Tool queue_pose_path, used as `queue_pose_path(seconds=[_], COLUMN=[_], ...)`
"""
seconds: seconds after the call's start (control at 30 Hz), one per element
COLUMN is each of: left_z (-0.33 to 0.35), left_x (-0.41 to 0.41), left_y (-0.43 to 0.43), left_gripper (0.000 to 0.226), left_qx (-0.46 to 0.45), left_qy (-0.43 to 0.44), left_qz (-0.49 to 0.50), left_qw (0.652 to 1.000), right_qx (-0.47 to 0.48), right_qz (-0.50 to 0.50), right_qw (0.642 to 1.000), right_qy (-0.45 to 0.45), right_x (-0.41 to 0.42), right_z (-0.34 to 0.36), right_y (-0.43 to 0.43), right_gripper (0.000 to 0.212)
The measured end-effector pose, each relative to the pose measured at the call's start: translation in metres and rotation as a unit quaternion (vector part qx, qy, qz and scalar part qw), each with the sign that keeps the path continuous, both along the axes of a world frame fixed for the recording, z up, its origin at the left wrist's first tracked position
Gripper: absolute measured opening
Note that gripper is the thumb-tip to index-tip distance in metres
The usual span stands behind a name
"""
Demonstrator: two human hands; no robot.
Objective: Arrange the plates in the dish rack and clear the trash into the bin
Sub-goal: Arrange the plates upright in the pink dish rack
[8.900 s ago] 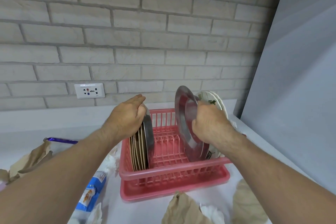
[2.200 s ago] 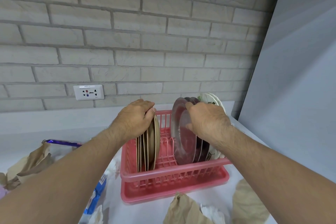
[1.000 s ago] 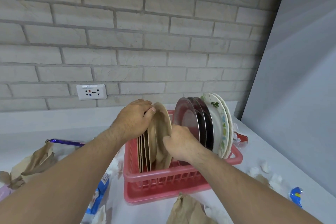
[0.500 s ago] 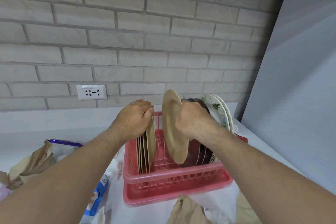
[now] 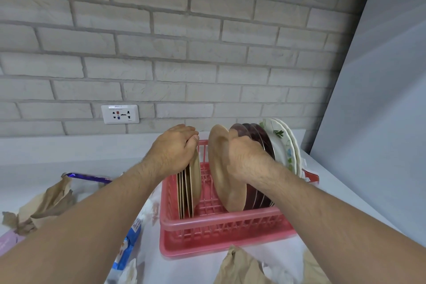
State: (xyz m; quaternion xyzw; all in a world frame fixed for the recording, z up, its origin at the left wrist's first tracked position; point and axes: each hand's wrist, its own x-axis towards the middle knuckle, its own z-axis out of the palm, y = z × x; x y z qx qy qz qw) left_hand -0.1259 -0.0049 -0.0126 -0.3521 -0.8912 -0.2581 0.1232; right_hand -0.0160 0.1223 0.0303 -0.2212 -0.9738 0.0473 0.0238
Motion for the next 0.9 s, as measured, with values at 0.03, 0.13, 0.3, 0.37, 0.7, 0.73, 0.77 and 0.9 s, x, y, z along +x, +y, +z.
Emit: queue_pose_path(seconds=[0.03, 0.13, 0.3, 0.37, 0.7, 0.73, 0.77, 0.9], left_z=[0.0, 0.001, 0.001, 0.002, 0.003, 0.003, 0.003, 0.001], left_x=[0.0, 0.001, 0.002, 0.002, 0.004, 0.004, 0.004, 0.005], left_y=[0.0, 0.0, 0.0, 0.0, 0.002, 0.002, 0.002, 0.003], left_gripper=[0.041, 0.04, 0.04, 0.04, 0.041, 0.041, 0.041, 0.041], left_qx=[0.001, 0.0, -0.001, -0.001, -0.008, -0.007, -0.005, 0.001], left_qy=[0.002, 0.01, 0.013, 0.011, 0.009, 0.01, 0.01, 0.006], left_qz=[0.0, -0.001, 0.0, 0.002, 0.005, 0.004, 0.003, 0.003], left_qw=[1.0, 1.0, 1.0, 1.0, 1.0, 1.0, 1.0, 1.0], right_qx=[0.002, 0.024, 0.07, 0.046, 0.056, 0.053, 0.042, -0.003], right_qz=[0.003, 0.015, 0.008, 0.007, 0.002, 0.001, -0.002, -0.009], right_qw=[1.0, 1.0, 0.996, 0.997, 0.997, 0.998, 0.998, 1.0], right_qy=[-0.001, 0.012, 0.048, 0.061, 0.052, 0.046, 0.039, 0.01], right_x=[0.0, 0.0, -0.003, -0.005, -0.015, -0.015, -0.015, -0.014], right_z=[0.001, 0.008, 0.029, 0.038, 0.019, 0.015, 0.01, -0.007], right_y=[0.001, 0.004, 0.007, 0.008, 0.009, 0.009, 0.009, 0.009], right_gripper=[0.058, 0.051, 0.037, 0.042, 0.047, 0.047, 0.049, 0.075])
